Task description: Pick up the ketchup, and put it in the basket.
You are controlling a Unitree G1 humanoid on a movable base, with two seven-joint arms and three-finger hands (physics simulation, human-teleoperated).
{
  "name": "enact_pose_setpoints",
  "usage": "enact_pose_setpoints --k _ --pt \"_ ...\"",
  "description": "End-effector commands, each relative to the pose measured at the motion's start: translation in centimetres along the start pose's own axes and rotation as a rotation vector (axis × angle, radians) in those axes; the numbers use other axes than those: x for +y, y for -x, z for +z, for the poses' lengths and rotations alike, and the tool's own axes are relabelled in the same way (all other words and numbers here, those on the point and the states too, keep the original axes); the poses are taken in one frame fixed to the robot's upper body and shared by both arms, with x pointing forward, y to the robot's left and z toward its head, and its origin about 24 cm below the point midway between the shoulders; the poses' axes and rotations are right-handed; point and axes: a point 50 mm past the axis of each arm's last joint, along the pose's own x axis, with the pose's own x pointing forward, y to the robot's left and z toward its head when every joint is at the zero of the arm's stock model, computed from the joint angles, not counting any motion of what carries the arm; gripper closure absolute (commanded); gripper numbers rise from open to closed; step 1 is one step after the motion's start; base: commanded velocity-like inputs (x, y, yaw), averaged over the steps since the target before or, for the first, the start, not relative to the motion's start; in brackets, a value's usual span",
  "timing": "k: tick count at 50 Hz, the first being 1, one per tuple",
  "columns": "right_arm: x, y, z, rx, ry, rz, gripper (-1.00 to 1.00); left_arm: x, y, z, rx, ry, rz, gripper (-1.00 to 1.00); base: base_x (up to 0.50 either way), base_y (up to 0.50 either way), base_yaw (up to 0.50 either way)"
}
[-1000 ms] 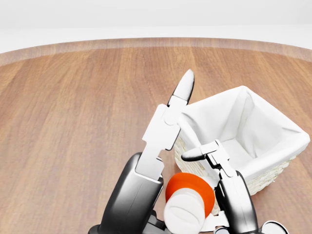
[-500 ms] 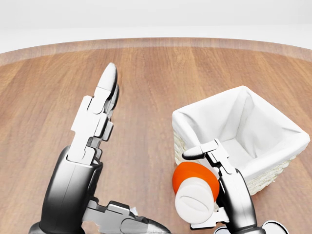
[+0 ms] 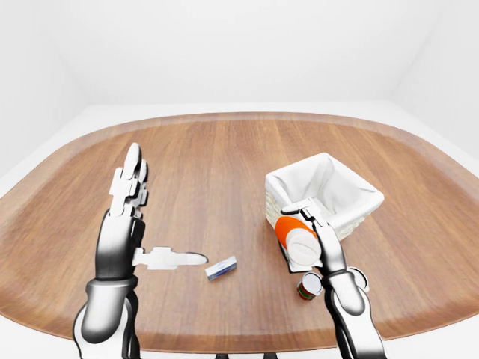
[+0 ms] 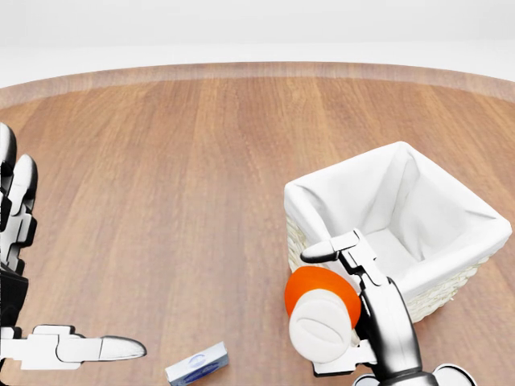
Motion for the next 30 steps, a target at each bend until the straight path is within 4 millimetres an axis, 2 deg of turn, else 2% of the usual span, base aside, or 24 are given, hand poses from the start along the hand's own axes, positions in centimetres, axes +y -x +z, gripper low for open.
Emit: enact_pose_setpoints --k 1,12,22,30 --pt "-0.2 -0.2 0.0 -0.004 -0.031 -0.026 1.0 1.6 0.6 -1.7 0.077 0.002 0.055 -1.0 0.0 0.0 0.0" --pt "-0.8 -1.1 1.6 -0.026 -0.004 -0.031 1.0 1.6 0.7 -2.3 0.104 0.012 0.059 -1.0 0.0 0.0 0.0" --pt "-3.3 -2.7 7.7 -0.236 0.158 -0.057 1.0 1.7 1.0 -2.8 0.128 0.021 0.065 -1.0 0.0 0.0 0.0" --pt "-4.7 -3.4 10.5 -0.341 0.275 -0.079 1.0 1.6 1.0 -2.8 0.129 0.019 0.062 -1.0 0.0 0.0 0.0"
